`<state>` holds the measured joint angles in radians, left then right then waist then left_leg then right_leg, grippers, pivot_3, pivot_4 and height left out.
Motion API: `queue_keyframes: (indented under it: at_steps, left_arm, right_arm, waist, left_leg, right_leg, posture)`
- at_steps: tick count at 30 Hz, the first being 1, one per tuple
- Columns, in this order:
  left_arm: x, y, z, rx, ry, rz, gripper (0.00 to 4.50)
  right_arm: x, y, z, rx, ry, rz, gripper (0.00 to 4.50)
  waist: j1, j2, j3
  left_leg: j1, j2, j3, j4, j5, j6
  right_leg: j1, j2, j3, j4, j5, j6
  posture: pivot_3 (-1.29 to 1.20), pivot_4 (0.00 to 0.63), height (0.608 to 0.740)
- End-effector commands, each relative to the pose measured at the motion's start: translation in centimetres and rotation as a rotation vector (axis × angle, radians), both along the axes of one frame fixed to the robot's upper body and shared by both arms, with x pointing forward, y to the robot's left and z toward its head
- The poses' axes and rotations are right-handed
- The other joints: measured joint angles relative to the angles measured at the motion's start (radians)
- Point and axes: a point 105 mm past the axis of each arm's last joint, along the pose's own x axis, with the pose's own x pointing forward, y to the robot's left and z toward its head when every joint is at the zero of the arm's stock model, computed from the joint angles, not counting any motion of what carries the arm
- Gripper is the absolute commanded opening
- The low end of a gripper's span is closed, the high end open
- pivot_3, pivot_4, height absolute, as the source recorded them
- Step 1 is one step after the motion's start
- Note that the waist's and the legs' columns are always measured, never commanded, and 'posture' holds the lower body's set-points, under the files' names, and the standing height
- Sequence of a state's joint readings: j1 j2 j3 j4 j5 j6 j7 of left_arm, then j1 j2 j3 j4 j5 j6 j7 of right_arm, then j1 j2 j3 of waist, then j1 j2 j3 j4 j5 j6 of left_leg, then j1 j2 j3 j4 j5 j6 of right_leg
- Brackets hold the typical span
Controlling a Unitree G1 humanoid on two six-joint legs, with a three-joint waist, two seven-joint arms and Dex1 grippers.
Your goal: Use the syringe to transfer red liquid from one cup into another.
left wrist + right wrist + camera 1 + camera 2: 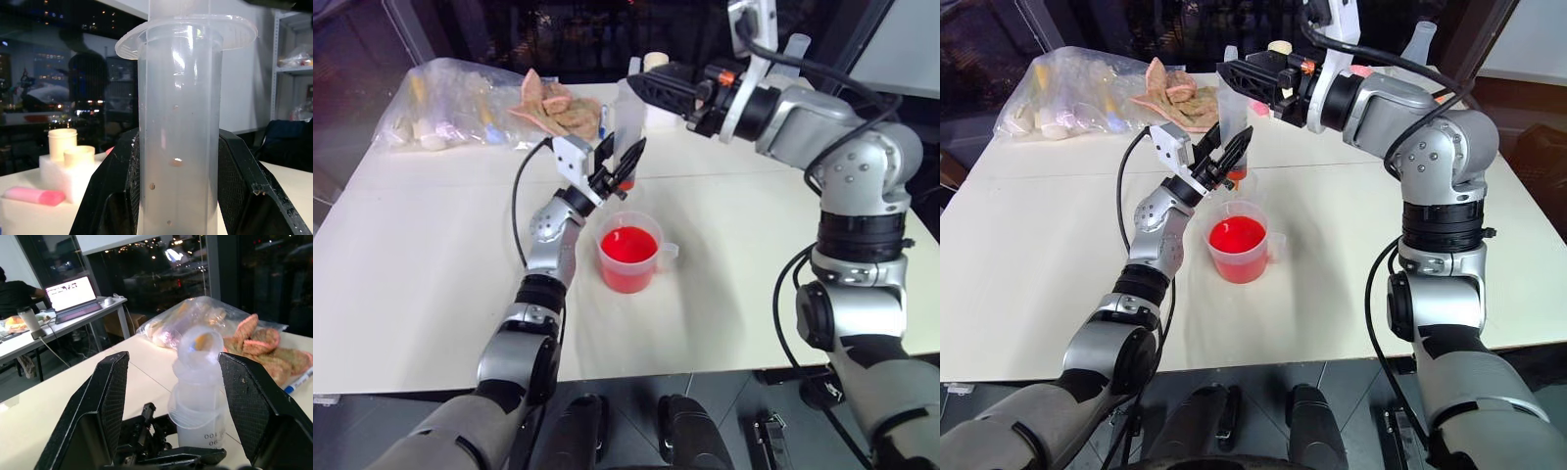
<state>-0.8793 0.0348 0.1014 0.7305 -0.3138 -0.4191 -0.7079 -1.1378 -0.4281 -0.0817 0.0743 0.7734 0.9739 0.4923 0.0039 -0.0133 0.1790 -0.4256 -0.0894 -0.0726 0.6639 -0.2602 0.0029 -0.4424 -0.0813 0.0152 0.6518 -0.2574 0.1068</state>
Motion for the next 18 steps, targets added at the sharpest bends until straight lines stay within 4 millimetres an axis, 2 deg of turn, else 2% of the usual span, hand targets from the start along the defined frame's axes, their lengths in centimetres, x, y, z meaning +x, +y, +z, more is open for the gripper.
queue_keyframes:
  at_steps: [1, 15, 18]
  left_arm:
    - [-0.6, -0.1, 1.4, -0.009, -0.061, -0.005, 1.52]
    - [-0.8, -0.2, 0.9, -0.004, -0.051, -0.006, 1.52]
    - [-0.8, -0.2, 1.0, -0.004, -0.05, -0.007, 1.52]
  right_arm:
    - [-0.2, 0.8, 1.1, 0.008, -0.049, 0.025, 2.99]
    - [-0.2, 3.6, 1.1, -0.012, -0.058, 0.11, 2.99]
    - [-0.1, 4.2, 0.6, -0.027, -0.05, 0.118, 2.18]
  waist:
    - [-0.002, 0.0, 0.0]
    - [-0.017, 0.0, 0.0]
    - [-0.017, 0.0, 0.0]
  left_leg:
    - [0.0, 0.0, 0.0, 0.0, 0.0, 0.0]
    - [0.0, 0.0, 0.0, 0.001, 0.0, 0.0]
    - [0.0, 0.0, 0.0, 0.001, 0.0, 0.0]
  right_leg:
    - [0.0, 0.0, 0.0, 0.0, 0.0, 0.0]
    - [0.0, 0.0, 0.0, 0.001, 0.0, 0.0]
    - [0.0, 0.0, 0.0, 0.002, 0.0, 0.0]
  posture:
    - [0.0, 0.15, 0.74]
    - [0.0, 0.15, 0.74]
    - [0.0, 0.15, 0.74]
